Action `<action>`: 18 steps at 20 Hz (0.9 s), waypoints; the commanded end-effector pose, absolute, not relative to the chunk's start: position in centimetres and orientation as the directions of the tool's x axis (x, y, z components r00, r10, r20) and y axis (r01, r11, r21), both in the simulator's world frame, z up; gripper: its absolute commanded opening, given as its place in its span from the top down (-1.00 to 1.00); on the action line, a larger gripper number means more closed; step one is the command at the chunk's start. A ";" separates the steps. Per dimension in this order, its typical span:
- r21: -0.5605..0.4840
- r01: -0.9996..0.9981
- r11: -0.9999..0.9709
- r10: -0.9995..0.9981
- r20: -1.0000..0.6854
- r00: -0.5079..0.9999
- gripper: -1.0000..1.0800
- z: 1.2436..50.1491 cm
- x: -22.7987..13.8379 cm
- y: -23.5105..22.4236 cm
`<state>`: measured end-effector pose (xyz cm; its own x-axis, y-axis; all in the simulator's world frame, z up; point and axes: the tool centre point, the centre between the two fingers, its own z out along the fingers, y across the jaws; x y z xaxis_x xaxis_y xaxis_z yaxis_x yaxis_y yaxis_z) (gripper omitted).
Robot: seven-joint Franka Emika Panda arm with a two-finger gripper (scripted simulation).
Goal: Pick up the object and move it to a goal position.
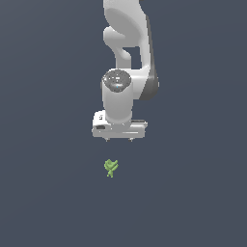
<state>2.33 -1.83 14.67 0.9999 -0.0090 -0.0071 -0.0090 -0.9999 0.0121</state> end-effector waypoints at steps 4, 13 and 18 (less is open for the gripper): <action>0.009 -0.044 -0.999 -0.044 -0.005 0.999 -0.92 13.3 5.0 -2.9; 0.003 -0.099 -0.995 -0.099 -0.002 0.995 -0.92 10.7 9.0 -4.7; 0.001 -0.118 -0.993 -0.118 -0.001 0.993 -0.92 9.7 10.2 -5.3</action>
